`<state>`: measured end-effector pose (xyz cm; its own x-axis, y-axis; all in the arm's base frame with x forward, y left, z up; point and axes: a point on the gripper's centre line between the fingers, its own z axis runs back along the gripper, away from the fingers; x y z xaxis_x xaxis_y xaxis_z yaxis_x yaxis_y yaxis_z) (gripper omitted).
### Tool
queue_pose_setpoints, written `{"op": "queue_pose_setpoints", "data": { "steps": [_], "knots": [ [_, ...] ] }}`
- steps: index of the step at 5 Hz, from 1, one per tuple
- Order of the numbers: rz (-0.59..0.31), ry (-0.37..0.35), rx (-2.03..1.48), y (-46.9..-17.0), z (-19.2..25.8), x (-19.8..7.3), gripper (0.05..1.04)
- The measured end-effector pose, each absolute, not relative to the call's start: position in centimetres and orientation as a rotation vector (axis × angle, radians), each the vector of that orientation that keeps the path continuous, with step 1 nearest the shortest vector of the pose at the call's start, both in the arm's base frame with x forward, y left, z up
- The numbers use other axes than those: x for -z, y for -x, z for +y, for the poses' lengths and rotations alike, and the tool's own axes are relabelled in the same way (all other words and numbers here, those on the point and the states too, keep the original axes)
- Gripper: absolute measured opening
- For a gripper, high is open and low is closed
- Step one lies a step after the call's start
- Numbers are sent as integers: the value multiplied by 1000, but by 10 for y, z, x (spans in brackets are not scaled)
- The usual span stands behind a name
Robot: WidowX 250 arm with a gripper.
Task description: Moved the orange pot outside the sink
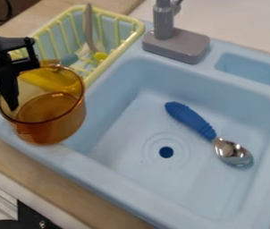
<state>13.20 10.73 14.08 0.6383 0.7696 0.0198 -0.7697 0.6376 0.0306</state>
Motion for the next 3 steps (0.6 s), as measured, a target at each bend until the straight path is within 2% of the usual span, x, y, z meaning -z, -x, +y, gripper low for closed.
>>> {"op": "queue_pose_setpoints", "data": {
  "steps": [1,2,3],
  "knots": [
    [5,-57,-916,-130,114,-140,754],
    [3,-60,-921,-132,118,-142,986],
    [14,-48,-912,-133,116,-150,999]
  ]
}}
